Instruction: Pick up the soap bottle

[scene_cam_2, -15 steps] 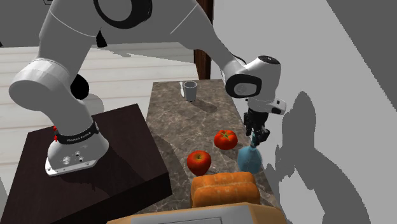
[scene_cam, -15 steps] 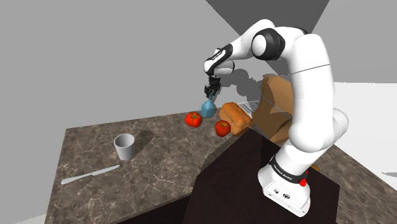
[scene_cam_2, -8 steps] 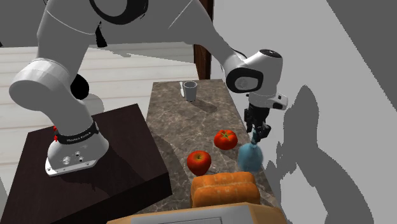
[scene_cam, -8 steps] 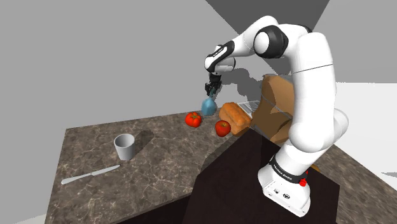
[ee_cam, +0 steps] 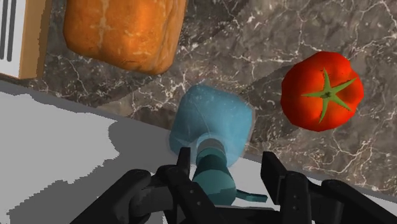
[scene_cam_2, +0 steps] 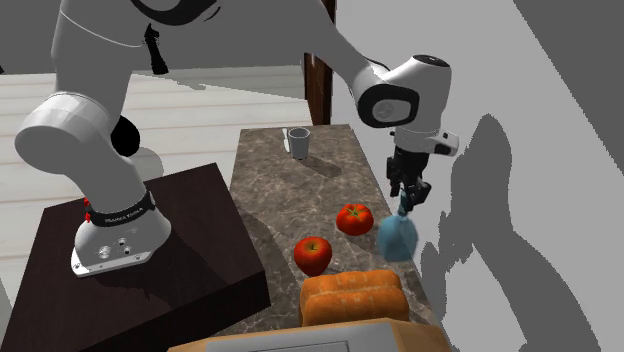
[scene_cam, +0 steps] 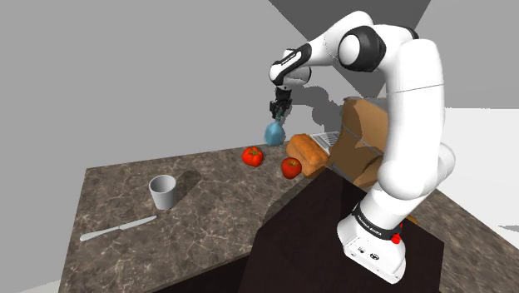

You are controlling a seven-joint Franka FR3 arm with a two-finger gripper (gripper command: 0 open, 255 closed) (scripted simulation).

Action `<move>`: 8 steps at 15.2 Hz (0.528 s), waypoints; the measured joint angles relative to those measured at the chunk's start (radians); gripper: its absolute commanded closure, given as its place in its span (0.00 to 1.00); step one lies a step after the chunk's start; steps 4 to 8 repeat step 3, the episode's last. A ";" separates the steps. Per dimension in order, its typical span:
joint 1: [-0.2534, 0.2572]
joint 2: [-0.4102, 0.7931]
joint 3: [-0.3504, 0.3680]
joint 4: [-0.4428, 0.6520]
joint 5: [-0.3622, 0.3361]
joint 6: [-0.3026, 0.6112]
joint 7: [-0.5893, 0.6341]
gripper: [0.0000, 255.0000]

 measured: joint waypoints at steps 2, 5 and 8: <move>0.002 -0.018 -0.003 -0.002 -0.004 -0.016 0.001 1.00; 0.002 -0.021 -0.004 0.002 -0.005 -0.022 0.001 1.00; 0.002 -0.021 -0.004 0.002 -0.005 -0.022 0.001 1.00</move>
